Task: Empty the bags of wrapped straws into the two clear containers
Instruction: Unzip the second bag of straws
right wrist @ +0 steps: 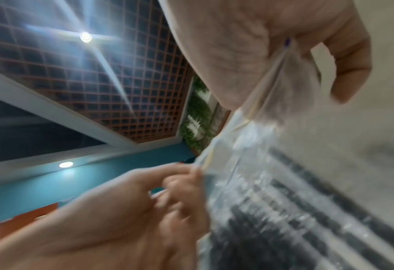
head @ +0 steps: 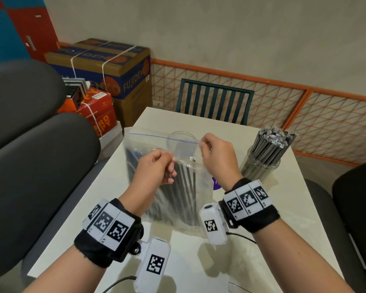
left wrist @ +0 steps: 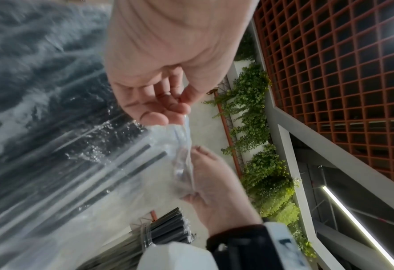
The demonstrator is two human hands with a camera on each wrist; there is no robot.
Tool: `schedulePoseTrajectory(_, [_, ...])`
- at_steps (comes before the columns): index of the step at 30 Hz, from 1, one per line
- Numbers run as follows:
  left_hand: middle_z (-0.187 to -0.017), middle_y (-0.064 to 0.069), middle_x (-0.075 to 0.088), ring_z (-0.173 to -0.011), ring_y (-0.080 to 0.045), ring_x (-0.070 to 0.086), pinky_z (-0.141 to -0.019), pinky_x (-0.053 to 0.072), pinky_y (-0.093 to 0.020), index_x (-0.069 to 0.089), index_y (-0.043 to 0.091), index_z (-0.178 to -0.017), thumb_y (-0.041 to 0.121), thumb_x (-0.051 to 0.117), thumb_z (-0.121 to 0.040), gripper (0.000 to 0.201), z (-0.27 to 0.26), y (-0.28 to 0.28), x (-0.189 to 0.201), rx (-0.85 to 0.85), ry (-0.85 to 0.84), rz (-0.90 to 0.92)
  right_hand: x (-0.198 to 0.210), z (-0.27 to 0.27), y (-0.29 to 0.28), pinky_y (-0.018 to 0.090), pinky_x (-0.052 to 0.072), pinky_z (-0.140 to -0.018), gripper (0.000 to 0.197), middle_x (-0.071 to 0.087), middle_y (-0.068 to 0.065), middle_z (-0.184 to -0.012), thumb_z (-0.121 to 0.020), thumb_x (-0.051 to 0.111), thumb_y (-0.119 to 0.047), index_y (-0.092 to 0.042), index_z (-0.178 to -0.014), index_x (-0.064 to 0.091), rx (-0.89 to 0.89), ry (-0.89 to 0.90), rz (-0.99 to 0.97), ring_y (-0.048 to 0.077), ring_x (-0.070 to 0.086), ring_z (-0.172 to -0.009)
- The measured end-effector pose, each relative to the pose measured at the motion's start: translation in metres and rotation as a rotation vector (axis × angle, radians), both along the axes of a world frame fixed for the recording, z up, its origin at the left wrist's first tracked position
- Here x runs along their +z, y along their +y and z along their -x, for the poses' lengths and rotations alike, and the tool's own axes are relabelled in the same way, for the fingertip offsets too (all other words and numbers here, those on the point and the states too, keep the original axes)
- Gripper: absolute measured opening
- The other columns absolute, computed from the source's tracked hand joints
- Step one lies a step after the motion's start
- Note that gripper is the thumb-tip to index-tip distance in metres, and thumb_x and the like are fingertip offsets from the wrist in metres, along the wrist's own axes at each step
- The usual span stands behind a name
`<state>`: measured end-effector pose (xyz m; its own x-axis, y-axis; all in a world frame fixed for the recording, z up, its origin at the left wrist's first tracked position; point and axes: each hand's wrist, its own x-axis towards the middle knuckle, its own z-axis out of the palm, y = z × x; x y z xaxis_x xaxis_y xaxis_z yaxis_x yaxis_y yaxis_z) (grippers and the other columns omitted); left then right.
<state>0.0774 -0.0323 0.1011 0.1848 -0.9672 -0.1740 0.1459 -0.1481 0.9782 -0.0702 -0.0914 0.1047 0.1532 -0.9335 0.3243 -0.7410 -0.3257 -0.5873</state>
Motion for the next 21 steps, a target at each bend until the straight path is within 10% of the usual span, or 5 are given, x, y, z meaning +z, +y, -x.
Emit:
schedulePoseTrajectory(8, [-0.042, 0.002, 0.045, -0.036, -0.011, 0.048, -0.045, 0.046, -0.021, 0.055, 0.012, -0.063, 0.035, 0.051, -0.091, 0.036, -0.027, -0.013, 0.012, -0.022, -0.14, -0.233, -0.003, -0.002, 0.0, 0.024, 0.038, -0.058, 0.014, 0.054, -0.006, -0.065, -0.095, 0.048, -0.017, -0.013, -0.087, 0.06, 0.167, -0.074, -0.068, 0.016, 0.049, -0.064])
schedulePoseTrajectory(16, [-0.067, -0.008, 0.047, -0.061, -0.019, 0.05, -0.057, 0.045, -0.027, 0.051, 0.007, -0.067, 0.013, 0.047, -0.088, 0.022, -0.075, -0.018, 0.004, 0.058, -0.437, -0.37, -0.003, 0.017, -0.016, 0.029, 0.038, -0.058, 0.017, 0.05, -0.002, -0.064, -0.095, 0.044, -0.009, -0.009, -0.082, 0.055, -0.004, -0.185, -0.087, 0.02, 0.047, -0.066])
schedulePoseTrajectory(19, [-0.104, -0.013, 0.047, -0.083, -0.024, 0.054, -0.056, 0.05, -0.029, 0.048, 0.007, -0.103, 0.015, 0.05, -0.088, 0.017, -0.077, -0.011, -0.004, -0.011, -0.557, -0.422, -0.005, 0.018, -0.015, 0.029, 0.038, -0.059, 0.018, 0.049, -0.003, -0.063, -0.095, 0.044, -0.009, -0.011, -0.081, 0.054, 0.012, -0.182, -0.108, 0.018, 0.046, -0.063])
schedulePoseTrajectory(21, [-0.13, -0.011, 0.03, -0.098, -0.026, 0.048, -0.056, 0.052, -0.032, 0.029, 0.024, -0.134, 0.011, 0.052, -0.086, 0.055, -0.083, -0.013, -0.006, -0.05, -0.694, -0.352, -0.006, 0.015, -0.013, 0.029, 0.039, -0.061, 0.017, 0.049, -0.005, -0.063, -0.095, 0.044, -0.01, -0.01, -0.082, 0.054, 0.029, -0.191, -0.113, 0.016, 0.045, -0.062])
